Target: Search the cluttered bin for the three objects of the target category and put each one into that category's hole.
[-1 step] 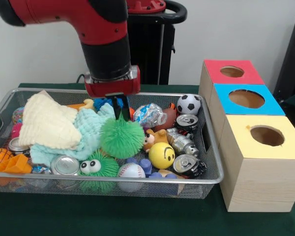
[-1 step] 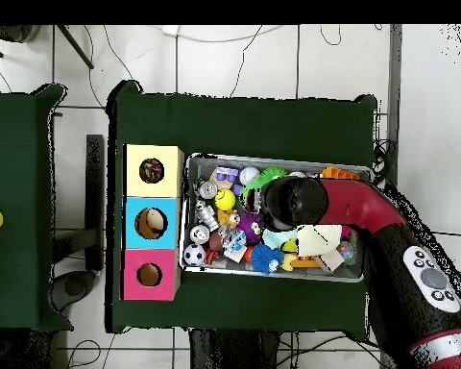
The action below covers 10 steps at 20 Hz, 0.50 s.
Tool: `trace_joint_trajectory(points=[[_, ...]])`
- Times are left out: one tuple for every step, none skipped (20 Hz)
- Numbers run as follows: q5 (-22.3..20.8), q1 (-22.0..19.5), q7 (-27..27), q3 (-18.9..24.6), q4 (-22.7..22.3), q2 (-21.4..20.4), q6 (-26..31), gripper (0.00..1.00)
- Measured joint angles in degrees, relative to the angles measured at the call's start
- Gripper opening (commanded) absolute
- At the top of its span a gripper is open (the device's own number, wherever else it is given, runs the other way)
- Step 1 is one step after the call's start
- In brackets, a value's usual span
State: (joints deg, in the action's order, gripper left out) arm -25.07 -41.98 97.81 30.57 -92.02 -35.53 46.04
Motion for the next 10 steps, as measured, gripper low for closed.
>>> trace_joint_trajectory(points=[[0.12,0.02,0.00,0.00,0.22,-0.52,0.57,0.00],[0.33,0.04,0.00,0.00,0.73,-1.52,1.58,0.00],[0.40,0.05,0.00,-0.01,1.00,-2.01,2.06,0.00],[0.60,0.07,0.00,-0.01,1.68,-3.10,3.23,0.00],[0.75,0.07,0.00,0.00,2.16,-3.84,3.96,0.00],[0.82,0.07,0.00,0.01,2.42,-4.27,4.39,0.00],[1.08,0.06,0.00,0.00,3.19,-5.50,5.65,0.00],[1.21,0.07,0.00,0.00,3.51,-6.00,6.16,0.00],[1.34,0.07,0.00,0.01,3.84,-6.47,6.66,0.00],[1.46,0.07,0.00,0.00,4.17,-6.92,7.13,0.00]])
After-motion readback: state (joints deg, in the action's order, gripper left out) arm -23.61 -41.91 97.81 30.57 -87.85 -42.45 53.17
